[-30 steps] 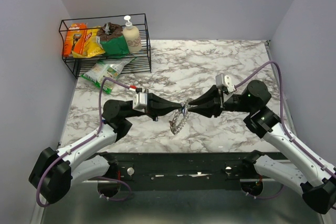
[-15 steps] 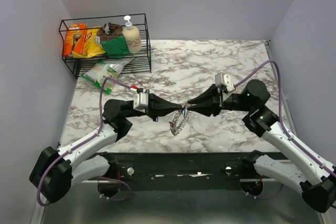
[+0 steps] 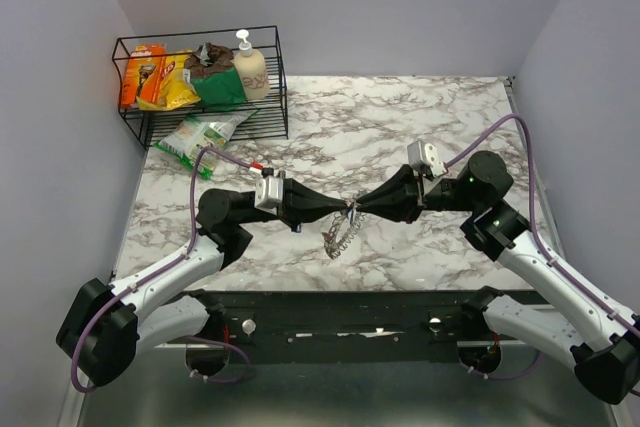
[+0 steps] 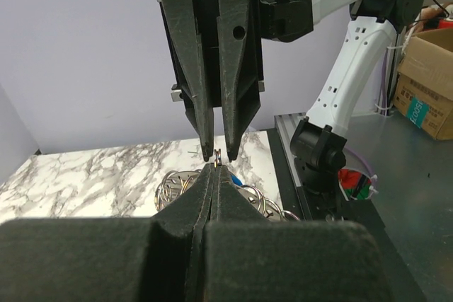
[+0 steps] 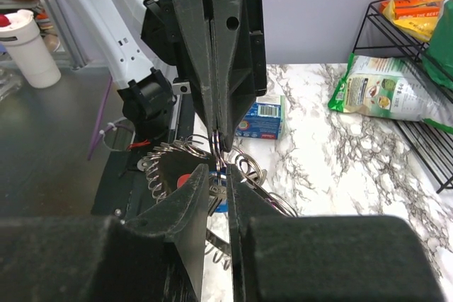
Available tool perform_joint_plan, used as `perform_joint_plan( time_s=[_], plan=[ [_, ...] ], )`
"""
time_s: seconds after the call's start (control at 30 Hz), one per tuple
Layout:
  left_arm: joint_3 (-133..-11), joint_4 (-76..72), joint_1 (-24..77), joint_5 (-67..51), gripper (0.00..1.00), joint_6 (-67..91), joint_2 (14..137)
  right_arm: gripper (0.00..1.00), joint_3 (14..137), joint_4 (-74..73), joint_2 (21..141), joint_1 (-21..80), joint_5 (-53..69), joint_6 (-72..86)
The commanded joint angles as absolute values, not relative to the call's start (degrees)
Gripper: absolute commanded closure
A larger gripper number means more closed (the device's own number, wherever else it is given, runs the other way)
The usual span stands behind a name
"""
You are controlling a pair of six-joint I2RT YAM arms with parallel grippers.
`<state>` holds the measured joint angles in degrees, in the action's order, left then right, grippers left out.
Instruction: Put the keys on the keyring
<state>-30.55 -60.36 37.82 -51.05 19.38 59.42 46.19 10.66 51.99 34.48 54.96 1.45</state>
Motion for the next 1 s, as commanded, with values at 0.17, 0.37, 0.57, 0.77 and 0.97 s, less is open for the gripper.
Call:
perform_joint_plan(
  time_s=[0.17, 0.37, 0.57, 0.77, 0.97],
  plan=[
    [-32.78, -63.98, 37.44, -52.12, 1.0, 19.78, 58.8, 0.87, 45.79, 11.16, 52.56, 34.28, 57.22, 0.62],
    [-32.78, -64.42, 37.53, -52.47, 1.0, 20.3, 58.27, 0.99, 45.79, 10.55, 52.73, 34.28, 57.57, 0.53],
    [-32.87, -64.16, 37.53, -52.56, 1.0, 20.3, 58.09, 0.99, 45.7, 10.28, 52.47, 34.28, 57.83, 0.53],
    [-33.05, -64.25, 37.44, -52.47, 1.0, 20.21, 57.83, 0.99, 45.62, 9.76, 52.38, 34.28, 58.01, 0.53],
    [-33.05, -64.34, 37.53, -52.38, 1.0, 20.3, 57.74, 0.99, 45.53, 9.23, 52.56, 34.28, 58.45, -1.05]
  ],
)
